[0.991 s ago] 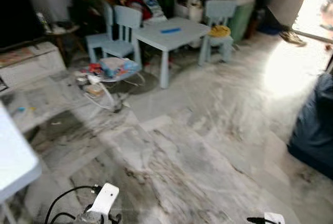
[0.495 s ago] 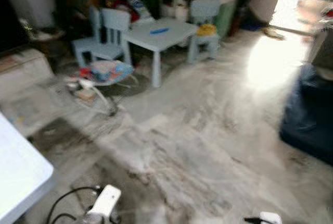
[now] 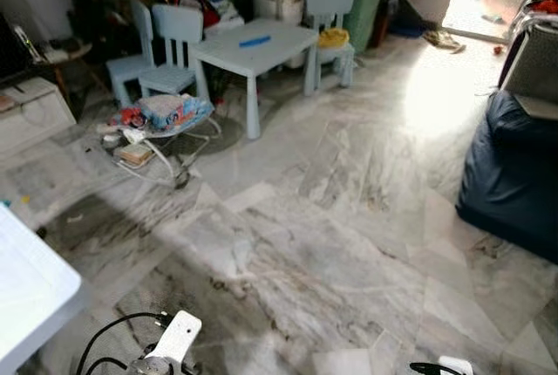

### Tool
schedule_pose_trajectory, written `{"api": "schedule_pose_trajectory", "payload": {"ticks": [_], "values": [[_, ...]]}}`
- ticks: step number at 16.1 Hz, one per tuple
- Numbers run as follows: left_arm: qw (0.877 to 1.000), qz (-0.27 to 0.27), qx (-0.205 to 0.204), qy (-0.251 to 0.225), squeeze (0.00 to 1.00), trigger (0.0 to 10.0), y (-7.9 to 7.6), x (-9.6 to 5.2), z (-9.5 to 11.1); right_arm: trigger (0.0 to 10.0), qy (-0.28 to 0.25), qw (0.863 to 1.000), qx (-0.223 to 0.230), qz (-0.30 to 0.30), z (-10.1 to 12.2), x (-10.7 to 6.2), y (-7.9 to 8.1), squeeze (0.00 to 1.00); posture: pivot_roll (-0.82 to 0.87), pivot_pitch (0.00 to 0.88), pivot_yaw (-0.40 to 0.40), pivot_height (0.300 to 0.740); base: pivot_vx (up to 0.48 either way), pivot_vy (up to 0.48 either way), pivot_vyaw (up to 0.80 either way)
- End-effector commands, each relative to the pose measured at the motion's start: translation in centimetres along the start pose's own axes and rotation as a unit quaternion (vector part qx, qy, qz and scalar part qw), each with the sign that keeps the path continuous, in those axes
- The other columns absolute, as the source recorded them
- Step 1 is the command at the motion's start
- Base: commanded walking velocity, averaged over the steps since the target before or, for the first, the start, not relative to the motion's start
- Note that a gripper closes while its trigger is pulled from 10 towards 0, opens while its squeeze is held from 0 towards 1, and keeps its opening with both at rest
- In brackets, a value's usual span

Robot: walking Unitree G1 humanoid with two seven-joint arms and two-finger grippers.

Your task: Hang keys on a hook

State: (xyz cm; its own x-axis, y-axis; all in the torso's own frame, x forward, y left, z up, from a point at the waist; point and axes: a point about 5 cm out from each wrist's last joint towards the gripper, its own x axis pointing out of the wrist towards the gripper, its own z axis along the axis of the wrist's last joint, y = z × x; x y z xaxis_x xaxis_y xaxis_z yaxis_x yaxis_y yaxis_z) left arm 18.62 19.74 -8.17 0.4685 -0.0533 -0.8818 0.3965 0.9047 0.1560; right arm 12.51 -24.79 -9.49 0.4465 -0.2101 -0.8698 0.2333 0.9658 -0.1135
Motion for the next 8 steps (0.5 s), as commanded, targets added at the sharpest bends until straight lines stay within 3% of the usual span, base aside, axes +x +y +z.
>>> {"api": "schedule_pose_trajectory", "payload": {"ticks": [1, 5, 8], "values": [[1.000, 0.004, 0.001, -0.009, 0.00, 10.0, 0.29, 0.00, 0.49, 10.0, -0.005, 1.000, -0.002, 0.000, 0.51, 0.08, 0.05, 0.00, -0.01, 0.000, -0.007, 0.740, 0.000, 0.000, 0.00], [1.000, 0.004, -0.002, -0.007, 0.00, 10.0, 0.45, -0.04, 0.38, 10.0, -0.005, 1.000, 0.016, 0.002, 0.39, 0.07, 0.16, 0.00, -0.02, 0.000, -0.005, 0.740, 0.000, 0.000, 0.00], [0.996, 0.032, -0.077, -0.020, 0.00, 10.0, 1.00, -0.08, 0.62, 10.0, -0.003, 0.999, 0.034, -0.002, 0.28, 0.08, 0.34, 0.00, -0.02, 0.000, -0.002, 0.740, 0.000, 0.000, 0.00]]}}
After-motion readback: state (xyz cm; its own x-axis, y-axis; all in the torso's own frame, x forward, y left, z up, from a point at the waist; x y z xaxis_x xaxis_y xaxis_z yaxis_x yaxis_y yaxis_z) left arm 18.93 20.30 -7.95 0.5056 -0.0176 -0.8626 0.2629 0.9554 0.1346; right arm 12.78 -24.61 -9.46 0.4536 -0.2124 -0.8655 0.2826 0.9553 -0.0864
